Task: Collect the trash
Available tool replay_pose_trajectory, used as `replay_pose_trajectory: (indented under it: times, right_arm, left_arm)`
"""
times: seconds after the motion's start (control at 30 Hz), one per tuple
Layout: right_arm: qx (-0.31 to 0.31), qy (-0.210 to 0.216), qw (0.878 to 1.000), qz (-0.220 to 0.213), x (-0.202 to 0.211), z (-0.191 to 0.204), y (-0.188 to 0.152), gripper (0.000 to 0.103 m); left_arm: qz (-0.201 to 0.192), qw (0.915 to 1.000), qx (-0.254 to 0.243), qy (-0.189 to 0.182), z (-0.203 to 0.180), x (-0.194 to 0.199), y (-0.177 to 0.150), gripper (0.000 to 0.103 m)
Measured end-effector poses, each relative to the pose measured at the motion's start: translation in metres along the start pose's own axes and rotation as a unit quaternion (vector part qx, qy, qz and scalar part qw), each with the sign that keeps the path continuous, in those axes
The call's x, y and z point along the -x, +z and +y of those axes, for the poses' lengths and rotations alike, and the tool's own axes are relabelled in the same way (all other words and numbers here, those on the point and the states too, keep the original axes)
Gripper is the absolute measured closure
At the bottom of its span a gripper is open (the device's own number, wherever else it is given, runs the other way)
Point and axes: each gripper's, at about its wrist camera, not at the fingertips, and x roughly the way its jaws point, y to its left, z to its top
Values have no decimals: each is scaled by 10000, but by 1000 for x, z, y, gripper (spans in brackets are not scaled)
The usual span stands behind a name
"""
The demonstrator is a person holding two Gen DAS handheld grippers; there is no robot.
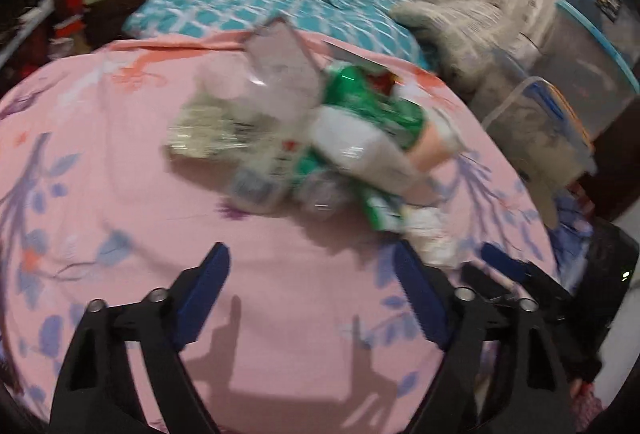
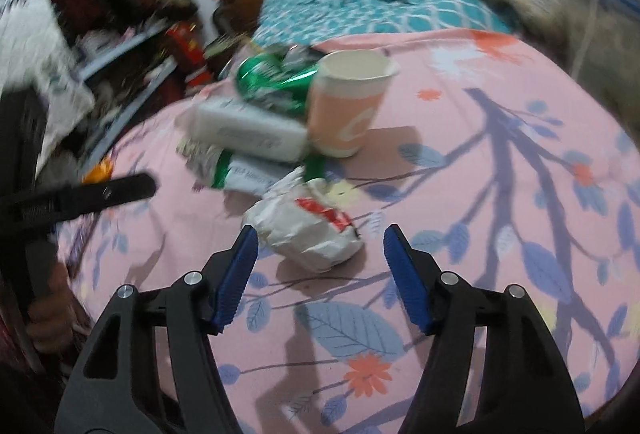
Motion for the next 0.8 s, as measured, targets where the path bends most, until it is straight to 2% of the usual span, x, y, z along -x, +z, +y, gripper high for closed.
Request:
replay_pose_trajectory:
  times: [0.07, 0.13, 0.2, 0.23, 0.3, 0.37, 0.4, 0.47, 0.5, 0.6, 0.7, 0.8]
  right_arm:
    - [90, 128, 9999, 50, -8, 3, 3, 29]
    - [170, 164, 9997, -44, -15, 7, 5, 28]
    - [284, 106, 9995, 117, -28, 7, 6, 30]
    - [326, 166, 9993, 96, -30, 8, 5, 42]
    - [393, 255, 9989, 84, -28, 5, 5, 48]
    - [452, 264, 9986, -21, -19, 1, 3, 64]
    - [479, 200, 9986, -95, -12, 0, 0, 64]
    - [448, 117, 9988, -139, -2, -10, -4, 64]
    - [373, 112, 9991, -152, 3, -17, -7, 64]
    - [198, 98, 9995, -218, 14, -32, -13, 65]
    - [93, 86, 9994, -330, 21, -42, -14, 65]
    - [-73, 63, 9990, -440, 27, -58, -10, 65]
  left_arm:
    - [105, 9998, -55, -157, -9, -9, 5, 34]
    - [222, 9994, -52, -259, -14, -21, 12, 36]
    - [348, 9986, -43, -390, -21, -36, 19, 40]
    - [413, 9983, -37, -416, -26, -44, 23, 42]
    - [545, 9974, -1, -467, -29, -56, 25, 47]
    - [672, 9966, 10, -467, -32, -68, 24, 60]
    - [742, 9963, 33, -423, -32, -75, 24, 65]
    - [906, 9949, 168, -419, -30, -88, 23, 92]
    - [946, 9942, 263, -443, -28, -90, 20, 96]
    - [887, 9941, 324, -526, -26, -84, 10, 99]
    - [850, 9936, 146, -729, -31, -63, -6, 99]
    - [992, 9881, -220, -1157, -40, -40, -29, 99]
